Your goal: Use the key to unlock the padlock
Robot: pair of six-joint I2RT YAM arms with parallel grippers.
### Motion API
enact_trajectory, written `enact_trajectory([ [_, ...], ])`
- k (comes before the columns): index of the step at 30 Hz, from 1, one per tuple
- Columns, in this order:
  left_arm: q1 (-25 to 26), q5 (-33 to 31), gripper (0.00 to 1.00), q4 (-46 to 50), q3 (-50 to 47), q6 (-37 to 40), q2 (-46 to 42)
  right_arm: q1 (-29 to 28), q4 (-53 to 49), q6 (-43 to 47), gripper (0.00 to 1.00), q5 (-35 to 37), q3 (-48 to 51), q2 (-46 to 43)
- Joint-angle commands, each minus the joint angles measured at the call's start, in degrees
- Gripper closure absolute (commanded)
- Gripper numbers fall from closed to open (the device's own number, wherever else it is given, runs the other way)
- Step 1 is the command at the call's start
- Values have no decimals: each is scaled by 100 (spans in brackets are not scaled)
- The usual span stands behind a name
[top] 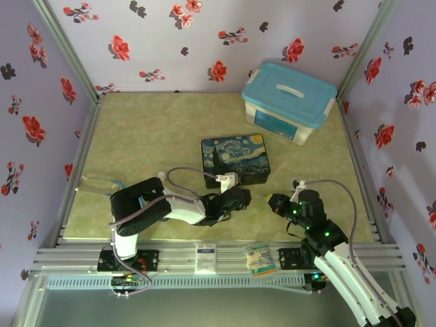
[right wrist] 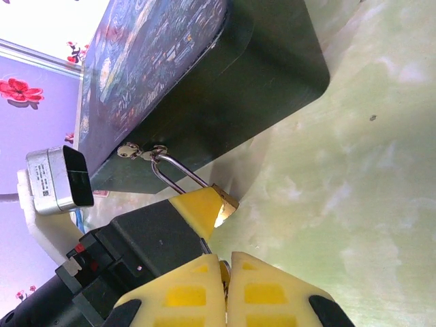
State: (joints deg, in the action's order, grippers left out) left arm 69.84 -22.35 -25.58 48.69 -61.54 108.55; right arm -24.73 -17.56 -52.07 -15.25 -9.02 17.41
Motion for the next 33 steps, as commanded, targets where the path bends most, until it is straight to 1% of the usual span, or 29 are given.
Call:
enact_trajectory([
  [1,139,192,61,494,-17,-78,273,38,169,-19,100,-69,131,-1],
  [6,174,201,68,497,-1,-94,289,47,174,-36,100,-97,170,1],
  [11,171,213,81,520,62,-46,313,54,325,-155,100,-163,283,68],
  [14,153,226,82,526,71,-42,303,56,551,-276,100,-286,388,209],
  [16,134,267,84,491,54,-45,242,52,725,-364,100,-386,440,347],
  [21,-27,606,89,113,-44,-190,-8,48,1279,-762,100,-808,515,835],
  [22,-60,692,91,-63,-100,-265,-49,62,1418,-878,100,-887,536,991],
  [23,-97,764,100,-235,-160,-389,-90,65,1536,-972,100,-959,564,1072],
  [25,-136,842,100,-464,-199,-456,-136,94,1947,-1254,100,-1111,697,1449],
  [27,-134,841,100,-282,-62,-430,-184,130,2443,-1514,100,-1192,849,1726],
  [29,-133,854,100,-404,-77,-508,-237,172,2680,-1710,100,-1175,920,1888],
  [31,-169,895,100,-647,-191,-696,-273,192,2719,-1921,100,-1152,942,1850],
  [33,-232,986,100,-982,-307,-967,-273,190,2666,-2162,100,-1082,939,1636],
])
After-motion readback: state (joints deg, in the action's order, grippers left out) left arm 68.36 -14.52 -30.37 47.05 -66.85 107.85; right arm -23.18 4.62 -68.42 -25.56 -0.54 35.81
